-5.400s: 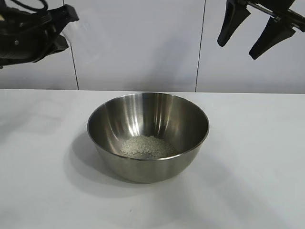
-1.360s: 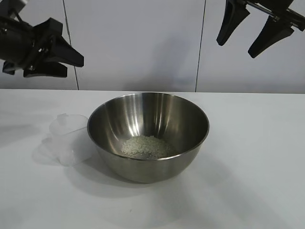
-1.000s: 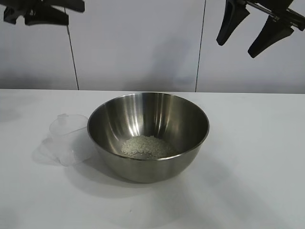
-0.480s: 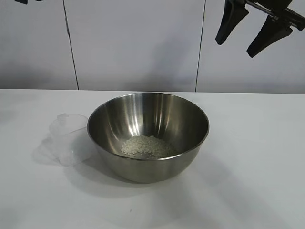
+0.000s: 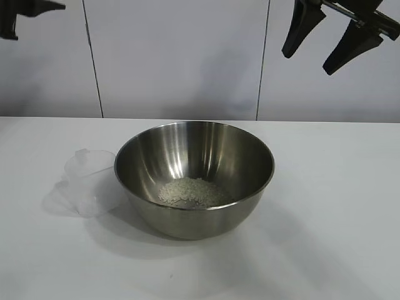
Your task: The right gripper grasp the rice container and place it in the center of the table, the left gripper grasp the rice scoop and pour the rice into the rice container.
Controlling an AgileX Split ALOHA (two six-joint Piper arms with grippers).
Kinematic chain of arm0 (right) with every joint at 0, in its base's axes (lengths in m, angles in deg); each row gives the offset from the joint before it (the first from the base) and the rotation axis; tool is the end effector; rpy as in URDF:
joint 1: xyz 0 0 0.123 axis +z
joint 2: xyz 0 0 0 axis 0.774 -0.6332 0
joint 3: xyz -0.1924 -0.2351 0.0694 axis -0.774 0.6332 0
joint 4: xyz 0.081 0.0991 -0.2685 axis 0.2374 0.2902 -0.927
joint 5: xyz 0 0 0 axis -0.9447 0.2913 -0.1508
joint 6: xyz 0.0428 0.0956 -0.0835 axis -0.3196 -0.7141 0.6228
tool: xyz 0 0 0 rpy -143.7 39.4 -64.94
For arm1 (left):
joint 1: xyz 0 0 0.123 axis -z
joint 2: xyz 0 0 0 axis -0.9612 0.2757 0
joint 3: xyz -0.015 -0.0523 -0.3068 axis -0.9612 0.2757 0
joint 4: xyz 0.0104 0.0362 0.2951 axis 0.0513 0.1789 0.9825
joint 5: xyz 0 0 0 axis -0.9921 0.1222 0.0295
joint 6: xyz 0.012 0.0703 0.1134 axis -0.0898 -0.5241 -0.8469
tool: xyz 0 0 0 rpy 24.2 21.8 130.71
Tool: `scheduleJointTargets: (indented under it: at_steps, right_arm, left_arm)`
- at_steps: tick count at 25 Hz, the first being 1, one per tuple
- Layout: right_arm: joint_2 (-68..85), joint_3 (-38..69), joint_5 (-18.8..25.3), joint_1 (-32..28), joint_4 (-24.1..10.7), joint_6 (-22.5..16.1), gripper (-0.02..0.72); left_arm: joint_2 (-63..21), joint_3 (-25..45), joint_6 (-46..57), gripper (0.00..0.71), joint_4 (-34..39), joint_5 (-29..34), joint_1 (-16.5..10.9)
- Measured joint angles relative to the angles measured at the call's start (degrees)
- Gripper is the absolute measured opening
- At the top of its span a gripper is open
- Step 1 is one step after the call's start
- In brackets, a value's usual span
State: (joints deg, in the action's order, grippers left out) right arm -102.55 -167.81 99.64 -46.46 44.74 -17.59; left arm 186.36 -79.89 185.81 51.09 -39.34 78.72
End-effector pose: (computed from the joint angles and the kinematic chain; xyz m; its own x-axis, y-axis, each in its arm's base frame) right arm 0.4688 0.0800 0.2894 -0.9417 -0.0574 -0.3316 -0.1696 0.9321 0.3201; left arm 0.4786 -0.0752 0.2619 -0.3606 -0.9326 -0.0122 -0.2753 0.1189 -0.9540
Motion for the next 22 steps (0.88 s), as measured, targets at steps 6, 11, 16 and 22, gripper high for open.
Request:
scheduleJointTargets:
  at_steps: [6, 11, 16, 22]
  right_arm:
    - [0.0, 0.0, -0.28, 0.0, 0.18, 0.0, 0.494]
    - [0.0, 0.0, -0.75, 0.0, 0.18, 0.0, 0.494]
    - [0.0, 0.0, -0.68, 0.0, 0.18, 0.02, 0.494]
    - [0.0, 0.0, -0.52, 0.0, 0.18, 0.07, 0.494]
  left_arm:
    - [0.13, 5.23, -8.3, 0.384, -11.25, -5.99, 0.0]
    - [0.02, 4.0, -30.65, 0.384, -5.03, -16.67, 0.1]
    - [-0.03, 3.65, -55.46, 0.384, 14.21, -19.08, 0.17]
    - [-0.03, 3.65, -93.03, 0.384, 28.27, -20.49, 0.17]
